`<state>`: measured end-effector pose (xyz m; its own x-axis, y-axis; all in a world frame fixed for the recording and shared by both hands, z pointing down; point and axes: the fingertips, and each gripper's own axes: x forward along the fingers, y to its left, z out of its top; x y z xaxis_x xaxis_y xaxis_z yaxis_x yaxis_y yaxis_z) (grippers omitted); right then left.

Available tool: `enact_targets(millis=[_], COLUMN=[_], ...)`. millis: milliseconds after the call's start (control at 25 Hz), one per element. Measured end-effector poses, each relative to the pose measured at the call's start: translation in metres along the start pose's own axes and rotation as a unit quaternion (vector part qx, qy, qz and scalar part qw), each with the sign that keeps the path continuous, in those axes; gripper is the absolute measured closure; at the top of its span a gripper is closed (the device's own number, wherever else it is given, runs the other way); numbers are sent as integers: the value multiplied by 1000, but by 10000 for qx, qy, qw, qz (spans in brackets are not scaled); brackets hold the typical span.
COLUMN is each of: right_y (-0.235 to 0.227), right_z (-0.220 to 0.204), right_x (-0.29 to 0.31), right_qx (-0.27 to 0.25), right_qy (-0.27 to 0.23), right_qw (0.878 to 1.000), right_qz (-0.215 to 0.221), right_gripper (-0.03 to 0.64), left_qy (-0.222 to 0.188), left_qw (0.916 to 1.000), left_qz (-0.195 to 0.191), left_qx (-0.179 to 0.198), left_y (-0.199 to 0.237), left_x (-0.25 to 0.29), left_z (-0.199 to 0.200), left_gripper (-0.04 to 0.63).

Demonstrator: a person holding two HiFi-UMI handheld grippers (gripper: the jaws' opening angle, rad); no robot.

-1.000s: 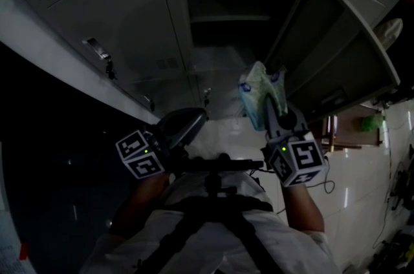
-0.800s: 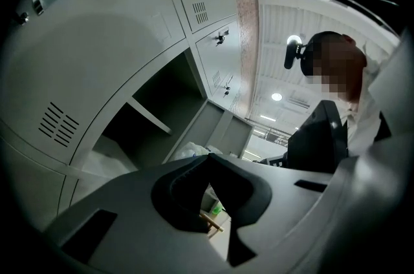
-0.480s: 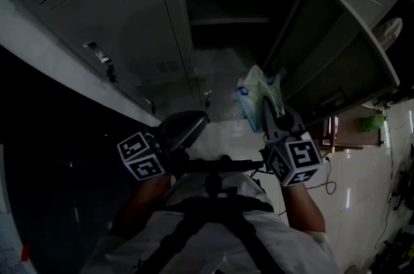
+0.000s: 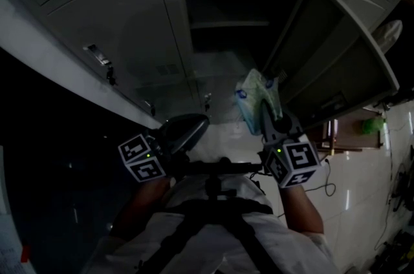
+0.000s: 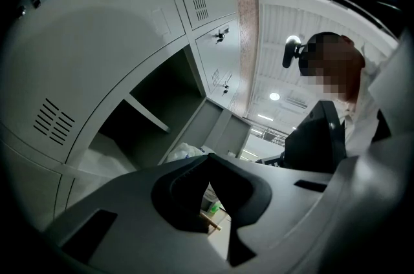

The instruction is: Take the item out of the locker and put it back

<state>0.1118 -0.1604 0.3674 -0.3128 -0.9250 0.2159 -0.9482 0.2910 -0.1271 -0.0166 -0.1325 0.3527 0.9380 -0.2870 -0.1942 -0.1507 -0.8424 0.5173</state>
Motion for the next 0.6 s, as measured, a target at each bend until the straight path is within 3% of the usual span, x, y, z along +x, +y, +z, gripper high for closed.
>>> enact_targets(millis=[600], right_y=[2], right_z=[-1], right_x=[5], right_qx=[41], right_qy=[72], right_qw=[10000], right_qz=[-4], right_gripper=[617], left_qy=[50], left_qw=[9998], left_qz=[-144], left_qx=[156], left_y=[-2], left_x=[3], left_z=[3], left_gripper=[595])
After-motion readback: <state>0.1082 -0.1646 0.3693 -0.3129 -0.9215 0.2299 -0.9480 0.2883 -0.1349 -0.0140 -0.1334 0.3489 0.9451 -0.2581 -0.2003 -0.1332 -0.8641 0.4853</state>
